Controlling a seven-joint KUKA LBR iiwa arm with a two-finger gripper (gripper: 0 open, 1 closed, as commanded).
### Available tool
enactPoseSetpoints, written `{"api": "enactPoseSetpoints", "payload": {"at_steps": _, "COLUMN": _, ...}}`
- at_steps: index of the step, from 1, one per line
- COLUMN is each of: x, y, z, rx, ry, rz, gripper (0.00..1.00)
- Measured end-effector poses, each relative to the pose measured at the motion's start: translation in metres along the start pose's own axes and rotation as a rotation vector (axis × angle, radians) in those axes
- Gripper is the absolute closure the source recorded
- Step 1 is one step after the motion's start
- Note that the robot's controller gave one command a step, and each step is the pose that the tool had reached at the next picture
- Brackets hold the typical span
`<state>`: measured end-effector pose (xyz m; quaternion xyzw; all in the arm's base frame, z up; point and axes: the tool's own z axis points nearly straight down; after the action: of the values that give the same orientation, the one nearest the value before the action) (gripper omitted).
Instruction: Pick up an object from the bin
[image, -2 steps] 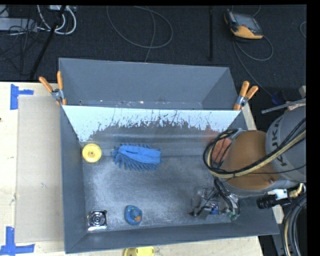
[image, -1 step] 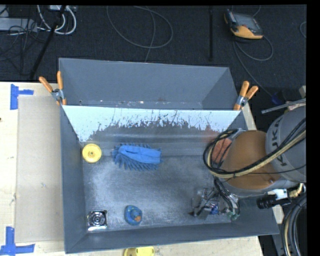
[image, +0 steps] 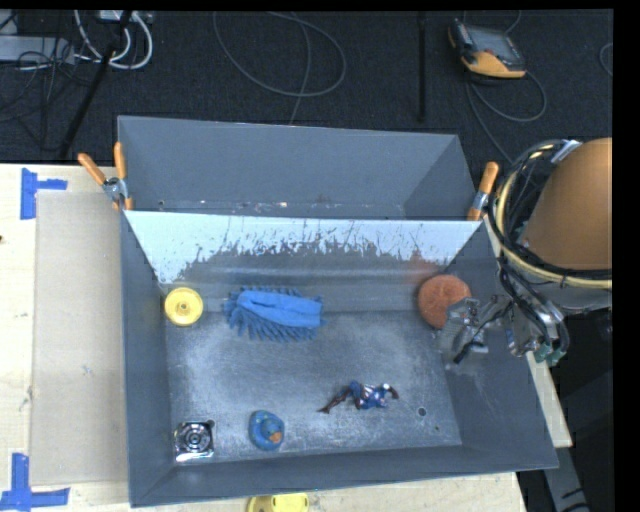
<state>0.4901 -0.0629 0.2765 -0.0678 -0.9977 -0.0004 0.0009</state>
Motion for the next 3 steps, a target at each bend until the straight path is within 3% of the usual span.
{"api": "enactPoseSetpoints", "payload": {"at_steps": 1, "x": -0.001, "y": 0.000, "z": -0.002, "rx": 0.000, "ry": -0.003, "rz": -0.001, "gripper": 0.00}}
{"api": "enactPoseSetpoints", "payload": {"at_steps": 2, "x": -0.001, "y": 0.000, "z": -0.002, "rx": 0.001, "ry": -0.003, "rz": -0.002, "gripper": 0.00}}
{"api": "enactPoseSetpoints", "payload": {"at_steps": 3, "x": -0.009, "y": 0.054, "z": 0.081, "rx": 0.000, "ry": 0.000, "rz": -0.021, "gripper": 1.00}}
